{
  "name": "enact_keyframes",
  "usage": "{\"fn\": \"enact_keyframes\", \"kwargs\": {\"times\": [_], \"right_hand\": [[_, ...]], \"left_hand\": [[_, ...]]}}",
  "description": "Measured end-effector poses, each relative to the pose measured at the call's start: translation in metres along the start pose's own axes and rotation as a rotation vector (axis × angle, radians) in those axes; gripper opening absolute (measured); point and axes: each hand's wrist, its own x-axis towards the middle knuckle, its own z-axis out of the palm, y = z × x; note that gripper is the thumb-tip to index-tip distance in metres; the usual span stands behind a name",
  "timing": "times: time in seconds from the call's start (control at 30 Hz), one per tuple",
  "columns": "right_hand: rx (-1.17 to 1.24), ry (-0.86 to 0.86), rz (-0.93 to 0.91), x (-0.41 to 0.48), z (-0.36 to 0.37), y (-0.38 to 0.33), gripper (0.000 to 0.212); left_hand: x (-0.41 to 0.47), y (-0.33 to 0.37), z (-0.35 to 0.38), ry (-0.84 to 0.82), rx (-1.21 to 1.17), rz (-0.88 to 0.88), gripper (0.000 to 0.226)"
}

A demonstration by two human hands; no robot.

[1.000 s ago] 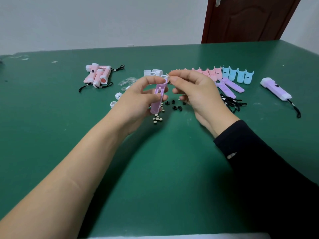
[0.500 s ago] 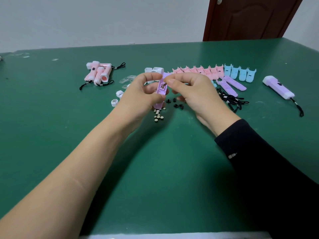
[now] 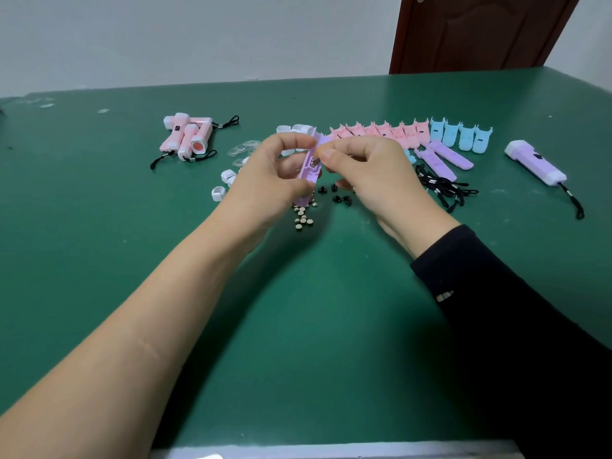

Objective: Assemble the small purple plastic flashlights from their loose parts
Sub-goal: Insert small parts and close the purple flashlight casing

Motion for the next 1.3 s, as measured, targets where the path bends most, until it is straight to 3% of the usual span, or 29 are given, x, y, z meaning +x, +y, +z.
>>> {"fn": "enact_keyframes", "kwargs": {"times": [0.4,1.3], "right_hand": [[-0.032,-0.038,0.015,0.003,-0.004,0.003,0.016],[0.014,0.083,-0.007,-0.005,0.005,-0.005,0.012]], "left_hand": [[0.001,0.0,0.0,-0.005,0.011,-0.007,0.05],[-0.002,0.003,0.002,0.025,-0.007,-0.026,0.047]]}}
